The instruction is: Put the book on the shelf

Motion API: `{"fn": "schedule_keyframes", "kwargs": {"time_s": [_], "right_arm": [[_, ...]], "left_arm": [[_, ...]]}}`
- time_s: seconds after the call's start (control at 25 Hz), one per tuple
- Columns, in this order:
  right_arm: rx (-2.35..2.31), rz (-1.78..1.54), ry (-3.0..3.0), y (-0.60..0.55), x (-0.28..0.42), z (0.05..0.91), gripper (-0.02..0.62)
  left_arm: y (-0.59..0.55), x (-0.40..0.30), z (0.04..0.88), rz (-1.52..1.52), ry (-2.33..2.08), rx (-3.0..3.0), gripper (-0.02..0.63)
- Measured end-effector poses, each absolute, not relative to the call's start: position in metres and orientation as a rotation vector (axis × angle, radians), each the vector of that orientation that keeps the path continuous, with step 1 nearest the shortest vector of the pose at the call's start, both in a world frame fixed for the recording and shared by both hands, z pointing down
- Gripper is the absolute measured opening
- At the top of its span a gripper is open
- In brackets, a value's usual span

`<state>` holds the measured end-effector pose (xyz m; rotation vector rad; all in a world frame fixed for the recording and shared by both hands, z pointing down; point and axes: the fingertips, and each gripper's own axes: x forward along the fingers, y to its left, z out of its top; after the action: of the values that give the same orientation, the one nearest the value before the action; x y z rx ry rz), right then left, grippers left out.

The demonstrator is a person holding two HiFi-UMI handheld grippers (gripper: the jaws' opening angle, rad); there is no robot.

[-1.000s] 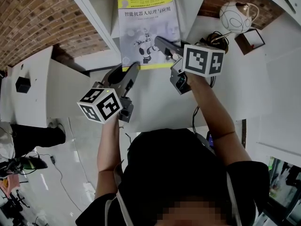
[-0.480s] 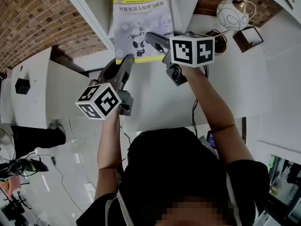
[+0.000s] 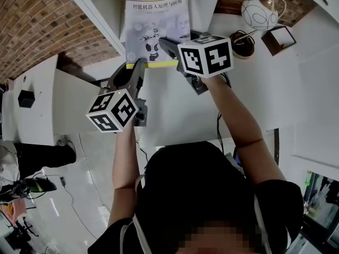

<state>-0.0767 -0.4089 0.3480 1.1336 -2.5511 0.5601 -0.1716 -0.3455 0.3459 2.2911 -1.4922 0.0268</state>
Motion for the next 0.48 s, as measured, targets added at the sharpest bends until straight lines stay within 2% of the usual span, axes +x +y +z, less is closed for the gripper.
{"fn": "schedule_keyframes", "kwargs": {"time_s": [0.48], "right_arm": [[1.104,0.452,-2.484,-0.3999,-0.071,0.3493,0.264]], "left_arm": [[-0.3456,-0.1718,0.345,-0.024,-1.526,2.266,0.092]]}}
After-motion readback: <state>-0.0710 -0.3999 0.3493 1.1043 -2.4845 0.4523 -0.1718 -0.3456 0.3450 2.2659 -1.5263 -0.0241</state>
